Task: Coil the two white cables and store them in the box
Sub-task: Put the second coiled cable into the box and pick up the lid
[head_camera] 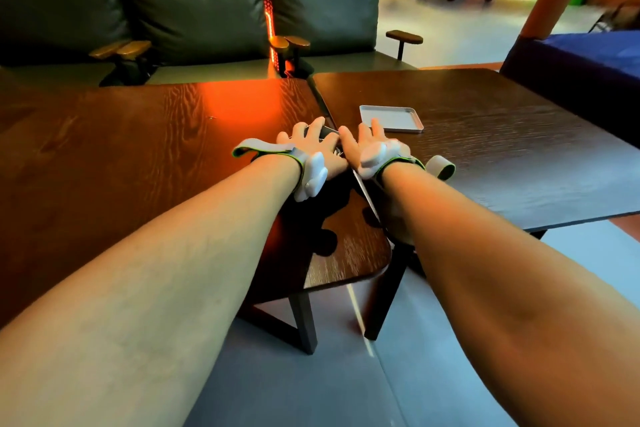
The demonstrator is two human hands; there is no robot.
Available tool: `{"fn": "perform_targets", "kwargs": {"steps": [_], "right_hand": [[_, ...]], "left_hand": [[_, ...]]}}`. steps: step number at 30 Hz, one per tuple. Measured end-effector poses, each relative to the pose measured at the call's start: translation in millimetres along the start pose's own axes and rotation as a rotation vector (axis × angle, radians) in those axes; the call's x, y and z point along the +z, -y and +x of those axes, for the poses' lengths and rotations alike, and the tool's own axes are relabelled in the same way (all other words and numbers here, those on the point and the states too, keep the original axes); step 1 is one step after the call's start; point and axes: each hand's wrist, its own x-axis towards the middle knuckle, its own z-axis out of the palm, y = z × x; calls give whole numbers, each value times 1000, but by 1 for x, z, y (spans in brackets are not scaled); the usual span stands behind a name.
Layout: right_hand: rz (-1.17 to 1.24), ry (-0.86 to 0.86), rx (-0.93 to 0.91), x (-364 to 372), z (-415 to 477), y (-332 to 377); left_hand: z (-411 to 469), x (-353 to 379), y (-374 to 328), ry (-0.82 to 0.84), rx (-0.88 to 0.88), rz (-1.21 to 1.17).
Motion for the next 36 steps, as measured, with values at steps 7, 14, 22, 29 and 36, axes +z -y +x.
{"fn": "perform_targets", "kwargs": {"steps": [7,14,22,29,36], "right_hand": [[7,-2,24,-4,11,1],[121,-40,96,-7,-18,27],[292,-45,32,-13,-122,101],[344,133,-93,-11,-189,175],[155,59,-193,-3,-217,236]], "left_hand": [[12,-1,3,-13,-10,-26],[-21,2,7,-15,99,-63],[-148,0,85,11,165,17],[-243,-2,168,60,211,77],[-280,-12,192,119,205,89]]}}
